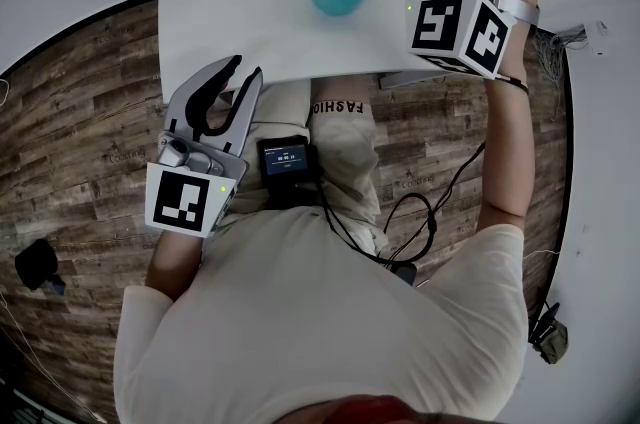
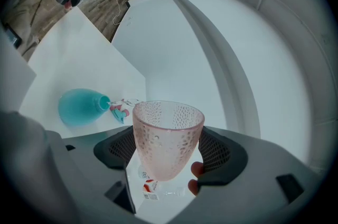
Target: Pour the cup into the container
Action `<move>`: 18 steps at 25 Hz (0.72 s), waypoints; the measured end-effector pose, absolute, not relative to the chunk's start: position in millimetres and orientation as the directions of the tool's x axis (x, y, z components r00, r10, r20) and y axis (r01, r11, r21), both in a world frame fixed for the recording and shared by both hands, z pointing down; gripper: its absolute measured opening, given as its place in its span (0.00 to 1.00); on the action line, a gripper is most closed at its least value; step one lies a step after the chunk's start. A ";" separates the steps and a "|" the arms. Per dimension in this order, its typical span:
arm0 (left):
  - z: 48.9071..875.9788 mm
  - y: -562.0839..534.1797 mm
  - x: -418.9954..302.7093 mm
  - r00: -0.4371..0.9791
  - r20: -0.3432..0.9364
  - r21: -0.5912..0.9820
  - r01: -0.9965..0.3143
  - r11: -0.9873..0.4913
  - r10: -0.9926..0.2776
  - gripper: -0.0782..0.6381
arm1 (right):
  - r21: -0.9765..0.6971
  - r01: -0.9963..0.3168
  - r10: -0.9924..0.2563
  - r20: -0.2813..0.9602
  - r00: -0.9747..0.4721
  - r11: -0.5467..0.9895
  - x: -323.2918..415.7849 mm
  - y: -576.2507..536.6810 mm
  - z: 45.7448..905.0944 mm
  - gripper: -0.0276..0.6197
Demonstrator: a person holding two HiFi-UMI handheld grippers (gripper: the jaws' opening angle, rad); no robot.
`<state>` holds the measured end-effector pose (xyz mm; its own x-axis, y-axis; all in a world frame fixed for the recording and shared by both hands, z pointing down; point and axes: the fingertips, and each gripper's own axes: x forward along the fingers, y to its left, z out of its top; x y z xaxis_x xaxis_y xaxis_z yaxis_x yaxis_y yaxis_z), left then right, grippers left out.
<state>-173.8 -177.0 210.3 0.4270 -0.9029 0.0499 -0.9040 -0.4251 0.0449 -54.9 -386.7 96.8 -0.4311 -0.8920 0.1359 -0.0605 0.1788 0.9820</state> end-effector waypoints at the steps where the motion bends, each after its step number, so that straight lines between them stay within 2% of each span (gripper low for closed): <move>1: 210.4 -177.1 -173.9 0.426 0.052 0.046 -0.904 -0.424 -0.903 0.25 | 0.983 -0.059 -0.892 0.134 -0.432 0.177 -55.0 -386.8 96.6 0.62; 18: 210.1 -176.1 -174.3 0.426 0.049 0.040 -0.905 -0.424 -0.904 0.25 | 0.990 -0.032 -0.897 0.109 -0.428 0.136 -55.8 -386.7 94.8 0.62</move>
